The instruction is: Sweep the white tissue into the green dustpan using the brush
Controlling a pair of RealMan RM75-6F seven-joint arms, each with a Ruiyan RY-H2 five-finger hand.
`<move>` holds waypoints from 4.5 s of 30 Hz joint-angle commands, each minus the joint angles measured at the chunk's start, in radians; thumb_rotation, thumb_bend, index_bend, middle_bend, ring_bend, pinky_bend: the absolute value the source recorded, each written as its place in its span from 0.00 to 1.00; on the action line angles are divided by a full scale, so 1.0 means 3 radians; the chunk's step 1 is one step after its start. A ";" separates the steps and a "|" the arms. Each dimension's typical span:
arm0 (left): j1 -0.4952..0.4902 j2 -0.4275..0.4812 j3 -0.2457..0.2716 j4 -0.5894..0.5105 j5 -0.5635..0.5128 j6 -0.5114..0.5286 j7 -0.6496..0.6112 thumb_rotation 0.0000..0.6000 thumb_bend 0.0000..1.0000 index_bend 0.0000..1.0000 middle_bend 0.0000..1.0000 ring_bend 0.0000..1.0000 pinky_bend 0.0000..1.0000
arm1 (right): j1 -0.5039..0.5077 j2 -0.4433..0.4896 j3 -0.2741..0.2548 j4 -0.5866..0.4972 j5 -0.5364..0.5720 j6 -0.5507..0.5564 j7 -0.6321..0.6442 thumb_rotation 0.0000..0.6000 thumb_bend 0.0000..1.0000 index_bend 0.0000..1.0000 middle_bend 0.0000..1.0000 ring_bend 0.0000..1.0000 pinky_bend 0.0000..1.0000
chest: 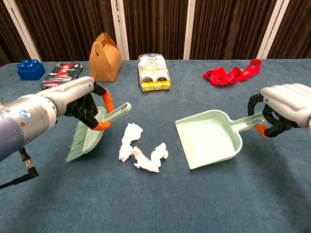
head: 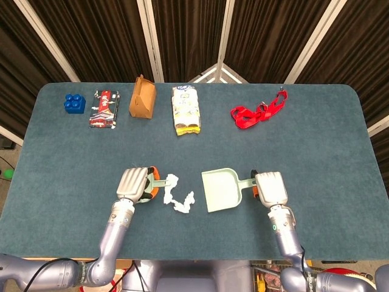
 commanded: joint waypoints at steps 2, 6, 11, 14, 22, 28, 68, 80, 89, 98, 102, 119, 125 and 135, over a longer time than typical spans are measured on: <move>-0.0015 -0.0006 -0.0025 -0.0051 0.0008 0.0026 -0.0014 1.00 0.58 0.79 1.00 1.00 1.00 | 0.0015 -0.0042 0.0014 0.0032 0.0011 0.0038 -0.0110 1.00 0.51 0.54 0.85 0.84 0.80; -0.0025 -0.0013 -0.0026 -0.0092 0.0012 0.0043 -0.0015 1.00 0.58 0.79 1.00 1.00 1.00 | -0.0012 -0.0094 -0.0055 0.0026 -0.0062 0.0140 -0.0252 1.00 0.51 0.54 0.85 0.84 0.80; -0.0034 -0.0120 -0.0090 -0.0196 -0.0101 0.0075 -0.0092 1.00 0.59 0.79 1.00 1.00 1.00 | -0.0024 -0.0137 -0.0077 0.0050 -0.0098 0.0193 -0.0383 1.00 0.51 0.54 0.85 0.84 0.80; -0.0064 -0.0205 -0.0128 -0.0216 -0.0132 0.0107 -0.0100 1.00 0.60 0.79 1.00 1.00 1.00 | -0.0028 -0.0135 -0.0076 0.0057 -0.0109 0.0208 -0.0437 1.00 0.51 0.54 0.85 0.84 0.80; -0.0180 -0.0476 -0.0239 -0.0124 -0.0049 0.0166 -0.0191 1.00 0.61 0.79 1.00 1.00 1.00 | -0.0044 -0.0123 -0.0064 -0.0004 -0.0148 0.0209 -0.0444 1.00 0.51 0.54 0.85 0.84 0.80; -0.0251 -0.0686 -0.0339 0.0073 -0.0051 0.0175 -0.0289 1.00 0.61 0.79 1.00 1.00 1.00 | -0.0040 -0.0140 -0.0012 -0.0021 -0.0094 0.0224 -0.0525 1.00 0.51 0.54 0.85 0.84 0.80; -0.0102 -0.0556 -0.0432 -0.0495 0.0009 0.0079 -0.0851 1.00 0.61 0.79 1.00 1.00 1.00 | -0.0108 -0.0121 -0.0063 -0.0110 -0.0141 0.0211 -0.0617 1.00 0.52 0.54 0.85 0.84 0.80; -0.0143 -0.0650 -0.0405 -0.0507 -0.0016 0.0184 -0.0762 1.00 0.61 0.79 1.00 1.00 1.00 | -0.0083 -0.0186 -0.0011 -0.0043 -0.0103 0.0201 -0.0665 1.00 0.52 0.54 0.85 0.84 0.80; -0.0161 -0.0632 -0.0542 -0.0643 -0.0220 0.0301 -0.0642 1.00 0.62 0.79 1.00 1.00 1.00 | -0.0060 -0.0210 0.0021 -0.0009 -0.0072 0.0175 -0.0673 1.00 0.52 0.54 0.85 0.84 0.80; -0.0204 -0.0646 -0.0576 -0.0733 -0.0424 0.0451 -0.0450 1.00 0.62 0.79 1.00 1.00 1.00 | -0.0042 -0.0239 0.0039 -0.0007 -0.0064 0.0182 -0.0698 1.00 0.52 0.54 0.85 0.84 0.80; -0.0216 -0.0674 -0.0587 -0.0747 -0.0510 0.0489 -0.0416 1.00 0.62 0.79 1.00 1.00 1.00 | -0.0034 -0.0259 0.0046 0.0013 -0.0047 0.0173 -0.0701 1.00 0.52 0.54 0.85 0.84 0.80; -0.0264 -0.0933 -0.0552 -0.0600 -0.0650 0.0566 -0.0439 1.00 0.62 0.79 1.00 1.00 1.00 | -0.0017 -0.0331 0.0055 0.0074 -0.0027 0.0162 -0.0678 1.00 0.52 0.54 0.85 0.84 0.80; -0.0298 -0.1000 -0.0535 -0.0415 -0.0485 0.0569 -0.0448 1.00 0.62 0.79 1.00 1.00 1.00 | -0.0025 -0.0336 0.0042 0.0061 -0.0039 0.0169 -0.0657 1.00 0.52 0.54 0.85 0.84 0.80; -0.0432 -0.1330 -0.0663 0.0288 -0.0050 0.0465 -0.0752 1.00 0.62 0.79 1.00 1.00 1.00 | -0.0049 -0.0290 0.0006 -0.0011 -0.0078 0.0191 -0.0658 1.00 0.52 0.54 0.85 0.84 0.80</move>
